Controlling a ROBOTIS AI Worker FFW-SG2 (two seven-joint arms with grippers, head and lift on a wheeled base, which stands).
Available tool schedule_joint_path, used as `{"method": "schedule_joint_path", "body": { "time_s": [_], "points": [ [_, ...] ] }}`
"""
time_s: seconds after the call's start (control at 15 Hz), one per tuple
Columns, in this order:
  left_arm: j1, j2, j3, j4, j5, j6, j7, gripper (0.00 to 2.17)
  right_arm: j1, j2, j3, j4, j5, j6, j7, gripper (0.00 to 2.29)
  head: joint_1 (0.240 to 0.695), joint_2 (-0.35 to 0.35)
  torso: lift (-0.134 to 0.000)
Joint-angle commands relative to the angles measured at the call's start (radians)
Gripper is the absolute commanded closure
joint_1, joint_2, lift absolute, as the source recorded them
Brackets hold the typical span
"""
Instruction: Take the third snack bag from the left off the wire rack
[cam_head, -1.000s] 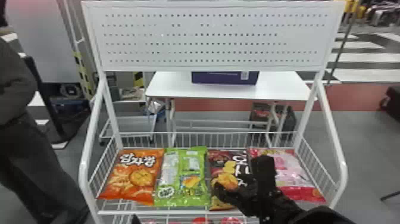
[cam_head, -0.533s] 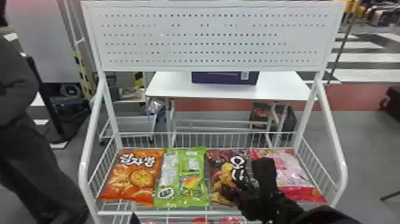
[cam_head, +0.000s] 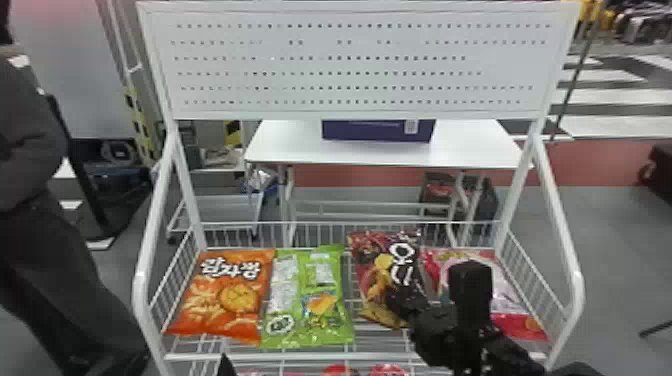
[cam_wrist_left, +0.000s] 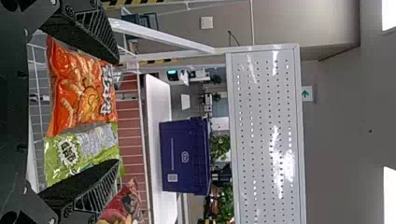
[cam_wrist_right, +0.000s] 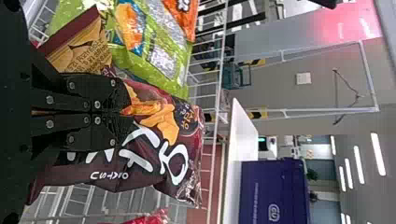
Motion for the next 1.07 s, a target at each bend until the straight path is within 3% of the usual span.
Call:
{"method": "schedule_joint_path", "body": {
  "time_s": [0.0,0.2,0.53,0.67,0.8,1.0],
  "points": [
    [0.004,0.001,0.0,-0.007,0.0,0.0,0.0,0.14,0.064,-0.034,-0.032,-0.096,-0.009,-0.024,-0.023,2.22,0.499,0.0,0.0],
    [0.007,0.002,0.0,-0.02,-0.003,0.003,-0.002,0.14,0.198,-0.1,-0.128,-0.281,-0.064,-0.051,-0.035,2.22,0.499,0.0,0.0],
    [0.008,0.004,0.011,-0.027,0.0,0.006,0.0,0.14,0.527,-0.159,-0.299,-0.48,-0.072,-0.211,-0.042,2.22,0.499,0.0,0.0],
    [0.011,0.008,0.018,-0.03,0.006,0.006,0.0,0.14,0.665,-0.166,-0.377,-0.526,-0.088,-0.294,-0.042,2.22,0.499,0.0,0.0],
    [0.014,0.008,0.021,-0.032,0.006,0.006,0.003,0.14,0.799,-0.175,-0.455,-0.534,-0.124,-0.478,-0.039,2.22,0.499,0.0,0.0],
    [0.005,0.004,0.029,-0.018,0.017,0.006,0.0,0.14,0.9,-0.174,-0.524,-0.537,-0.156,-0.601,-0.031,2.22,0.499,0.0,0.0]
  ]
}}
